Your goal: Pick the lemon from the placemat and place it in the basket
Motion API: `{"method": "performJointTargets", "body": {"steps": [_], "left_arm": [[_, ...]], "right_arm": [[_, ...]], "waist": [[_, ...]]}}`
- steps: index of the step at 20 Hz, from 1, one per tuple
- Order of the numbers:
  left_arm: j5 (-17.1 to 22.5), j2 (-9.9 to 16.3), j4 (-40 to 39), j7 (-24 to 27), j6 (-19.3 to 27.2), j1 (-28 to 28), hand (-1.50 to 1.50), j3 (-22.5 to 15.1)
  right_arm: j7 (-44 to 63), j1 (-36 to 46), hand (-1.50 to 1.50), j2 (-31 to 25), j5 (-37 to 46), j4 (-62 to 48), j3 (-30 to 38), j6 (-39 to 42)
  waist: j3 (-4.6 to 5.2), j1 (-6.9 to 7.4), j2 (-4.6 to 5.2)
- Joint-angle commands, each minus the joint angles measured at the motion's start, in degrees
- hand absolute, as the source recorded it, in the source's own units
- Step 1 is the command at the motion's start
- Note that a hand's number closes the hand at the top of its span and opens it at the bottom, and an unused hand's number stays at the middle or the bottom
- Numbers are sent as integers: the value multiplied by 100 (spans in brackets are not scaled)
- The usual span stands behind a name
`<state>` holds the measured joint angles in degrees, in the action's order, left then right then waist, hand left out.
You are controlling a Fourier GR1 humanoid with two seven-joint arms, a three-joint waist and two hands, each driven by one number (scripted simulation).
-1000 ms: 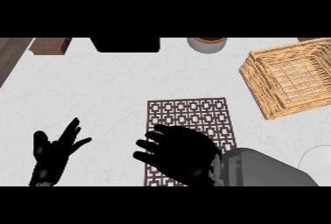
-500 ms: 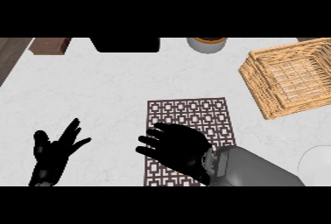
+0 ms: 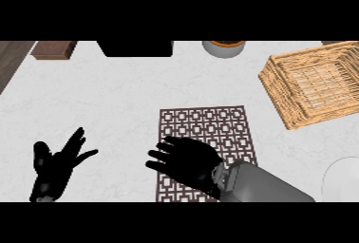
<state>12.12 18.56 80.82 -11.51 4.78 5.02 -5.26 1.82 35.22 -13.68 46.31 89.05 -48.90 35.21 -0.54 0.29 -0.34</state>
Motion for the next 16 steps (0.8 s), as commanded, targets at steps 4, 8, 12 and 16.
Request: {"method": "performJointTargets", "body": {"steps": [4, 8, 12, 16], "left_arm": [[-199, -147, -117, -44, 5, 379, 0, -116], [-114, -6, 190, -550, -70, 223, 0, 3], [-288, -244, -460, -250, -24, -71, 0, -3], [-265, -215, -230, -204, -195, 142, 0, 50]], "right_arm": [[-136, -229, -150, -82, 624, -316, -179, -32], [-197, -154, -150, 296, 939, -829, -146, -201], [-598, -344, -150, 141, 1136, -1116, -160, -553], [-737, -468, -150, 283, 1328, -1156, -88, -604]], "waist": [[54, 6, 30], [52, 17, 35], [54, -12, 47], [54, -1, 39]]}}
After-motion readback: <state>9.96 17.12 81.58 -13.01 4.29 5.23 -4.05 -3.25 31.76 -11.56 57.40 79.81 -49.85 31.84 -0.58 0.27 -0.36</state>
